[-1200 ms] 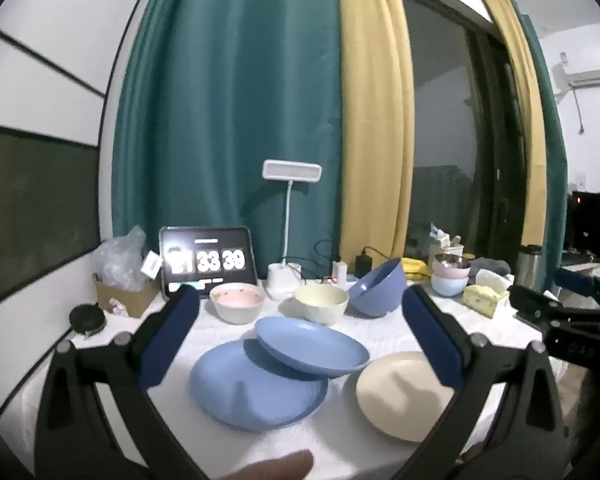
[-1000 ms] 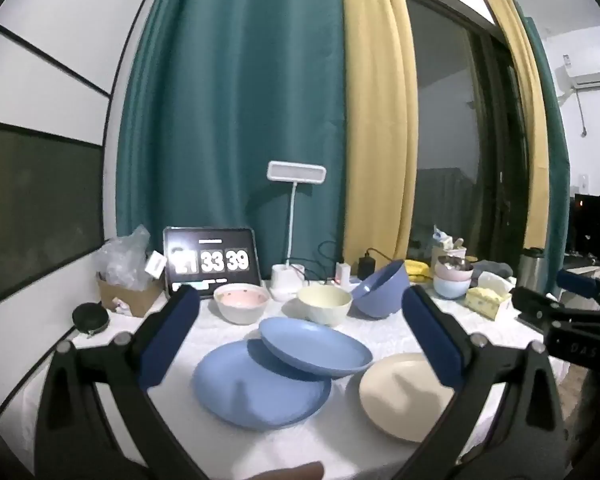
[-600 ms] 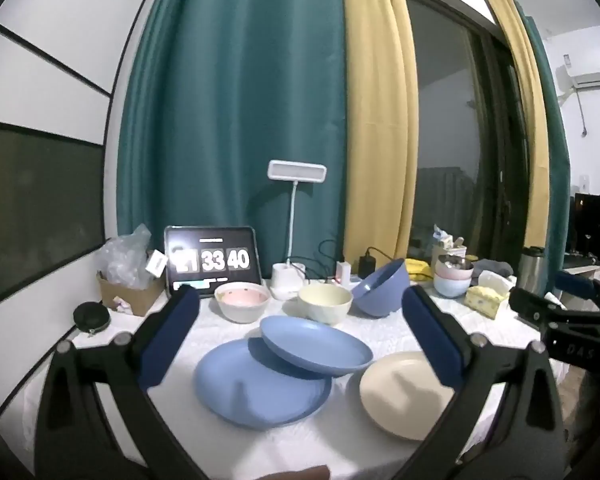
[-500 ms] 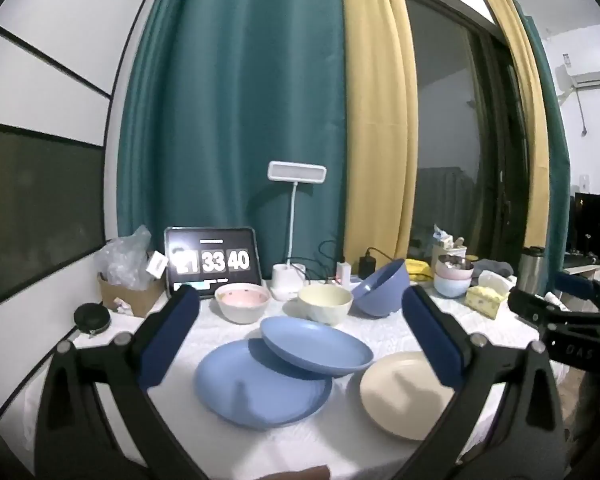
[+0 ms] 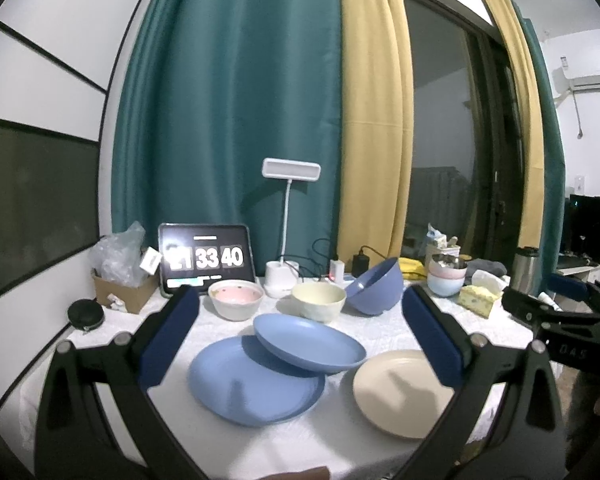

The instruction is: Organize plates and bowls

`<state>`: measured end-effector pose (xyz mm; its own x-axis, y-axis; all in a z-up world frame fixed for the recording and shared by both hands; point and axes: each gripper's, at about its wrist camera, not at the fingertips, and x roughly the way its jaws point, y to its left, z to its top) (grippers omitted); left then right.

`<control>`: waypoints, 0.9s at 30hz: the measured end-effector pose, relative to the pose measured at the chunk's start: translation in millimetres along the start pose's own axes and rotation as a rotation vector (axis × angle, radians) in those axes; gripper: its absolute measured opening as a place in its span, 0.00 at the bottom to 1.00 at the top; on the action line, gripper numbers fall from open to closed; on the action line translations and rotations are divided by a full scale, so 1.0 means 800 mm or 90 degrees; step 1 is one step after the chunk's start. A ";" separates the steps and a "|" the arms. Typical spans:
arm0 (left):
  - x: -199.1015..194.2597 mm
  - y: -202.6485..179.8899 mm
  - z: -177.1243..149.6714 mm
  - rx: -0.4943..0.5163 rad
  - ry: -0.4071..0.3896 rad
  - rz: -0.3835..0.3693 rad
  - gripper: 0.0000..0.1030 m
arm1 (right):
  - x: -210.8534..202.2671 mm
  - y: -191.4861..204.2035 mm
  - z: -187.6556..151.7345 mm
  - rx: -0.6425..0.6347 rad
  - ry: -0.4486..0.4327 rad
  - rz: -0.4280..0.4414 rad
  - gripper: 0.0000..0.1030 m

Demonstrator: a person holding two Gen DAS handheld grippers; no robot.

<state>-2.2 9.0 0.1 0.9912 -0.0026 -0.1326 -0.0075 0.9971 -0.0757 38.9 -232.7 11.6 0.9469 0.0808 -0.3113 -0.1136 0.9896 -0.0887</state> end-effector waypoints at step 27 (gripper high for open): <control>-0.001 0.001 -0.004 0.011 0.004 -0.006 0.99 | -0.001 0.002 -0.008 0.004 0.004 0.000 0.86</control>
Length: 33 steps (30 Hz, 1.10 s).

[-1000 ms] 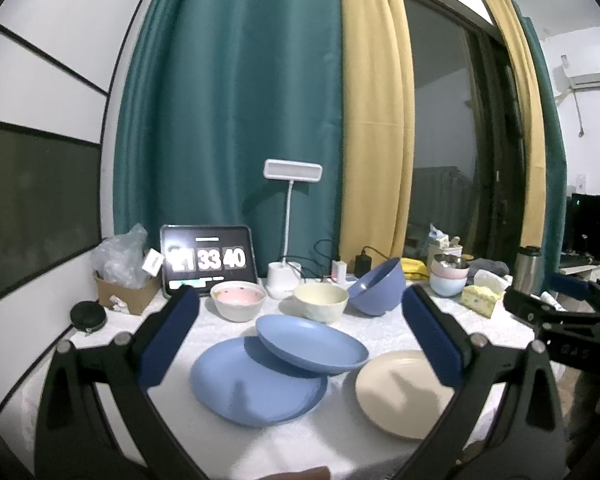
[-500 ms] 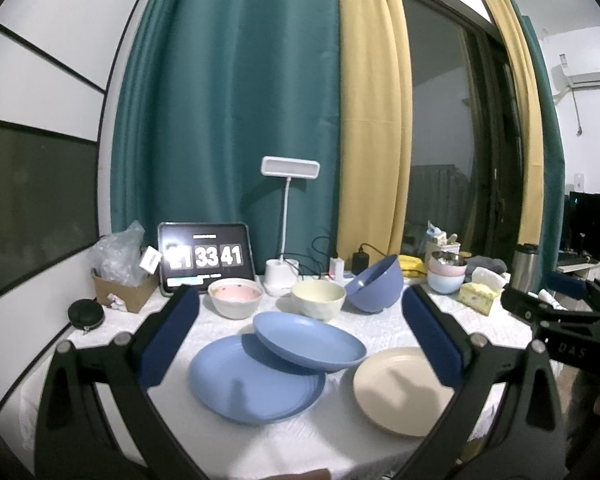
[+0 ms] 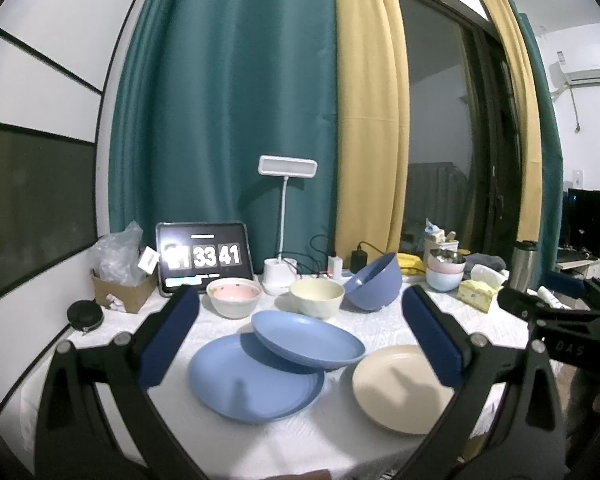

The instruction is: Organize plates and bowls

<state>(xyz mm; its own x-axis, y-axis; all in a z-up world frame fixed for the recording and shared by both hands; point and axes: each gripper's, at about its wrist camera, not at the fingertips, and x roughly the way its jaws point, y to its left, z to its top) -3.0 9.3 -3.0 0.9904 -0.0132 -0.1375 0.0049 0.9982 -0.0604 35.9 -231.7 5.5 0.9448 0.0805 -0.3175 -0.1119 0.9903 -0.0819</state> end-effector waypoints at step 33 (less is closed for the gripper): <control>0.012 -0.011 -0.010 0.008 0.009 -0.010 0.99 | 0.017 -0.005 -0.004 0.019 0.018 0.000 0.86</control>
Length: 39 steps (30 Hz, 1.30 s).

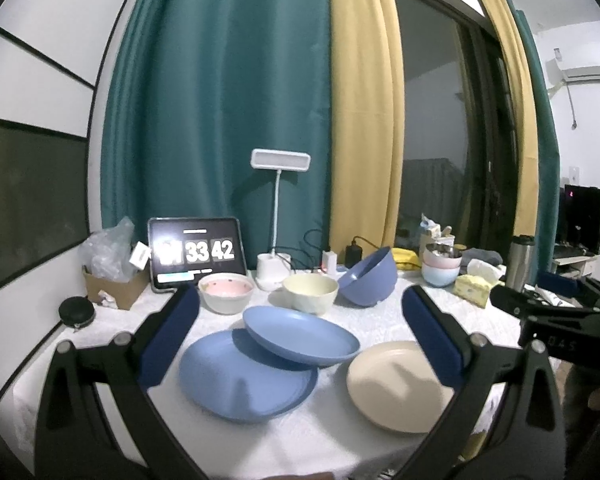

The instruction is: Organize plates and bowls

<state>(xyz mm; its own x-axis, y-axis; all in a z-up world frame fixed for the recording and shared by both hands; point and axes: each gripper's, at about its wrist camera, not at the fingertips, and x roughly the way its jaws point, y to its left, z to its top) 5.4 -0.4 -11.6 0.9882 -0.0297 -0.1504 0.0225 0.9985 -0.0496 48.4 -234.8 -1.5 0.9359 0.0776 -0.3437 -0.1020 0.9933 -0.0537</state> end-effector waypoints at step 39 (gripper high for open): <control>0.208 -0.097 -0.125 0.091 0.349 -0.068 0.81 | 0.191 -0.078 -0.101 0.061 0.245 0.034 0.75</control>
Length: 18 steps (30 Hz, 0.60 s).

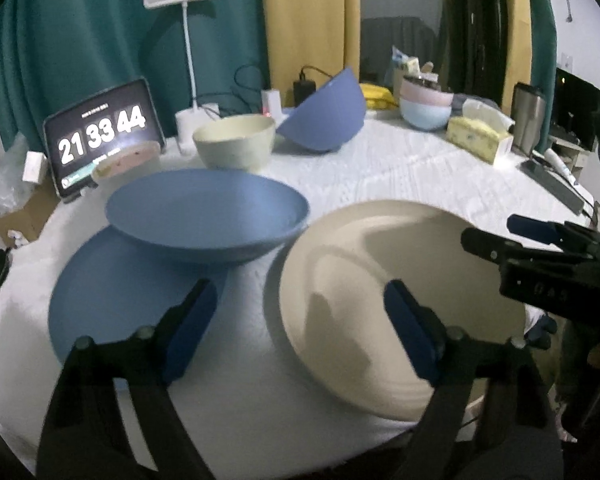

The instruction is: Organize plates and bowls

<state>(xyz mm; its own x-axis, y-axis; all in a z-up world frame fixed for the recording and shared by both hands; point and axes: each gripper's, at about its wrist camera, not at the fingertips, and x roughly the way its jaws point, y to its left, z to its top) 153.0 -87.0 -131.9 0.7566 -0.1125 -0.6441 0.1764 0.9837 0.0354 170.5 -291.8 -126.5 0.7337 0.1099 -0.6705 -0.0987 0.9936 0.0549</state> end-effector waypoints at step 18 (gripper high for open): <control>0.058 -0.004 0.001 0.004 0.089 0.009 0.32 | 0.041 -0.005 0.002 -0.017 0.054 0.004 0.18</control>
<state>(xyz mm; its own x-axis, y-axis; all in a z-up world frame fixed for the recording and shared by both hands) 187.9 -95.1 -161.0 0.6642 -0.0771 -0.7436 0.1701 0.9842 0.0498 196.2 -292.1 -147.3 0.6740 0.1125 -0.7301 -0.1220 0.9917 0.0402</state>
